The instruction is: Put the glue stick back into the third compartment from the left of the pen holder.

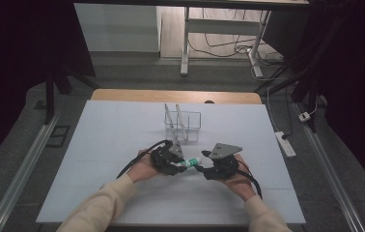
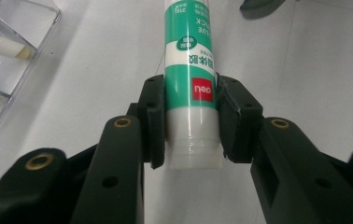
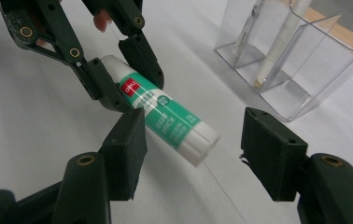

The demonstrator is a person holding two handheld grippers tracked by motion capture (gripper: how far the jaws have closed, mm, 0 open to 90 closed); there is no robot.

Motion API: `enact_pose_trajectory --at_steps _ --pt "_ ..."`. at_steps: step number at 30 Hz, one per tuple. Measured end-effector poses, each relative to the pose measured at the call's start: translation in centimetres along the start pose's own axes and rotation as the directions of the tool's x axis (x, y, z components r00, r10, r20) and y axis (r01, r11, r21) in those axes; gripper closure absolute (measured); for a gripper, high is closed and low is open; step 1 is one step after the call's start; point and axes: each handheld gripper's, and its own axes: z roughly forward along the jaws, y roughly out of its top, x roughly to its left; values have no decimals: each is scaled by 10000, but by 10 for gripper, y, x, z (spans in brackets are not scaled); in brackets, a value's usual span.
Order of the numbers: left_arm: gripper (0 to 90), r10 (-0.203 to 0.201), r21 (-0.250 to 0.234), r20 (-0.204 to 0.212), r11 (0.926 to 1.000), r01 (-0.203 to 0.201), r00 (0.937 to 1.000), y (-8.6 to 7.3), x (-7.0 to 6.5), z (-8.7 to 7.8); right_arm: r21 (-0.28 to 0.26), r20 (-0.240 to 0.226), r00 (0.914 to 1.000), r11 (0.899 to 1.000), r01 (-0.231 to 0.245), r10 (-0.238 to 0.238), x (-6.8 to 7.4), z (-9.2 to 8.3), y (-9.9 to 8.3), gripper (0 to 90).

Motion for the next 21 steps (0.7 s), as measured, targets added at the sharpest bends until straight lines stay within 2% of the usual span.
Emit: enact_pose_trajectory --at_steps 13,18,21 --pt "645 21 -20 49 10000 -21 10000 -1 0 -1 523 -280 9987 9977 438 -423 4 7 3 411" --pt "644 92 11 125 10000 -92 9999 0 -1 -1 934 -275 9943 9901 1049 -1028 7 12 3 420" --pt "644 234 85 279 9997 -236 9993 0 -2 0 1258 -311 9874 9794 1581 -1554 11 14 4 432"
